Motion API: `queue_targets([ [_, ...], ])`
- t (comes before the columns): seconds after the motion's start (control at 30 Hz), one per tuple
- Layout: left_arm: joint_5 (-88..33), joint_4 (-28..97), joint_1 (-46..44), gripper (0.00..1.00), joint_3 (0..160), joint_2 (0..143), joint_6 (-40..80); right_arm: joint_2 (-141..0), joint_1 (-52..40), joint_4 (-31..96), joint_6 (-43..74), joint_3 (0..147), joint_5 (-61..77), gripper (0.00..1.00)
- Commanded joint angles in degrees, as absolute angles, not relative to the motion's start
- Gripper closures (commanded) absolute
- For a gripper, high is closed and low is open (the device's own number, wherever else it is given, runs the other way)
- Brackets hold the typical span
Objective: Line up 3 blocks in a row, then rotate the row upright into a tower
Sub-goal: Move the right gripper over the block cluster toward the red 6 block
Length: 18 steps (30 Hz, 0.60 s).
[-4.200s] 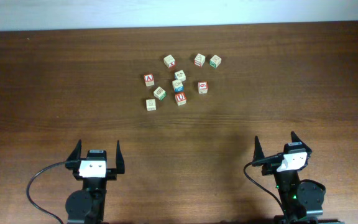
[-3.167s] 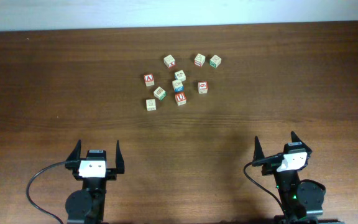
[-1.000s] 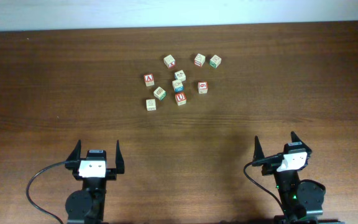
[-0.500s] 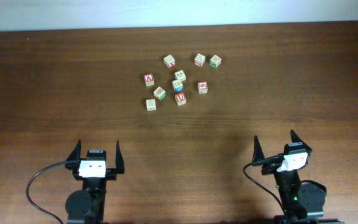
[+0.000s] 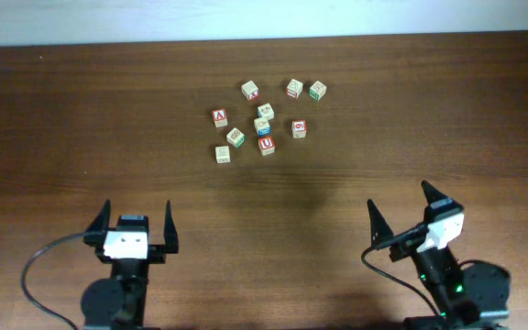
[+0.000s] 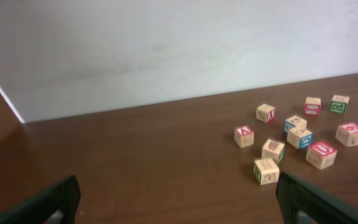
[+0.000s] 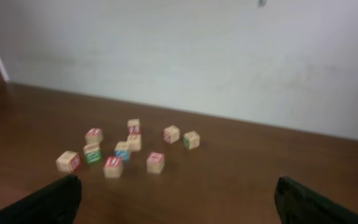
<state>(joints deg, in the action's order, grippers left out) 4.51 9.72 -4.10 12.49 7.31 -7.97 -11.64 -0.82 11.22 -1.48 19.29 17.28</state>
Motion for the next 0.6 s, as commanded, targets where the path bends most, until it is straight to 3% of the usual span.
queue_targets([
  [0.0,3.90,12.91,-3.84,0.01,22.81,14.55,-10.04,-19.97,-0.73,14.24,-1.06,29.41,20.49,0.01],
  [0.27,3.79,24.05,-3.84,0.01,44.82,36.80,-10.00,-47.46,-0.73,37.93,-1.10,60.03,24.05,0.01],
  [0.43,3.81,34.39,-3.84,0.01,60.62,50.54,-10.00,-66.43,-0.73,59.20,-1.26,82.50,26.20,0.02],
  [0.57,-1.45,44.25,-3.84,0.01,74.24,62.54,-10.00,-79.61,-0.73,70.37,-1.17,95.70,26.79,0.02],
])
